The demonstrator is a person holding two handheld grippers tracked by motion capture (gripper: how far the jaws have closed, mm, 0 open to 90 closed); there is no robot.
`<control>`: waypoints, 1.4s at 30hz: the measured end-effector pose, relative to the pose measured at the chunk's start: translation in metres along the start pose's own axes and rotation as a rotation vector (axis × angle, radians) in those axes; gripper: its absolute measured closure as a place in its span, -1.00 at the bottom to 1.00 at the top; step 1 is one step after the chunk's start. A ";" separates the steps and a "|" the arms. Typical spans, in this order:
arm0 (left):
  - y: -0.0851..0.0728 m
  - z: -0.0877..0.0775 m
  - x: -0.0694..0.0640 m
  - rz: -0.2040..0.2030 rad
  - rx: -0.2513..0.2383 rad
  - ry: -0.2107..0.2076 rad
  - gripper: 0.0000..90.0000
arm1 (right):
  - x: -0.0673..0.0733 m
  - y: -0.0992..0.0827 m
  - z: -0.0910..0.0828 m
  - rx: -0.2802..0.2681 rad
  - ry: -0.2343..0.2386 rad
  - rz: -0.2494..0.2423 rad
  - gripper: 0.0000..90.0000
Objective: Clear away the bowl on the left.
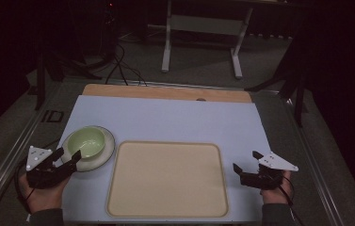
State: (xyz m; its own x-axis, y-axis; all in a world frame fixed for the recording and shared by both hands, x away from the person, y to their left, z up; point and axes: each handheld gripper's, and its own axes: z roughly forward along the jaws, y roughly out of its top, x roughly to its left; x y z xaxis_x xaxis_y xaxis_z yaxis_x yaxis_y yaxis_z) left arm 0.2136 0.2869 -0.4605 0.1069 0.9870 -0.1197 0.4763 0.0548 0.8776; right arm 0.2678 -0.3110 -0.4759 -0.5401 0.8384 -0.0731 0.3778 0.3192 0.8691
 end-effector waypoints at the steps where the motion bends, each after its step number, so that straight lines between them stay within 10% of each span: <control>1: 0.000 0.000 0.000 0.000 0.000 0.000 -0.15 | 0.000 0.000 0.000 0.003 -0.001 -0.002 -0.76; 20: 0.021 0.001 0.008 -0.023 -0.010 0.061 -0.21 | 0.001 0.001 -0.002 -0.028 -0.011 -0.009 -0.76; 42: 0.027 0.054 0.030 -0.071 0.075 0.132 -0.22 | 0.000 0.003 -0.002 -0.040 -0.003 -0.010 -0.76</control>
State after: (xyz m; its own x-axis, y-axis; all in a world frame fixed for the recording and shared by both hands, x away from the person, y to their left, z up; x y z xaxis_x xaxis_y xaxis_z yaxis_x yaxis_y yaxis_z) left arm 0.2765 0.3097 -0.4657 -0.0422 0.9926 -0.1135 0.5427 0.1182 0.8316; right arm 0.2676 -0.3113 -0.4719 -0.5415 0.8366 -0.0829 0.3424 0.3096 0.8871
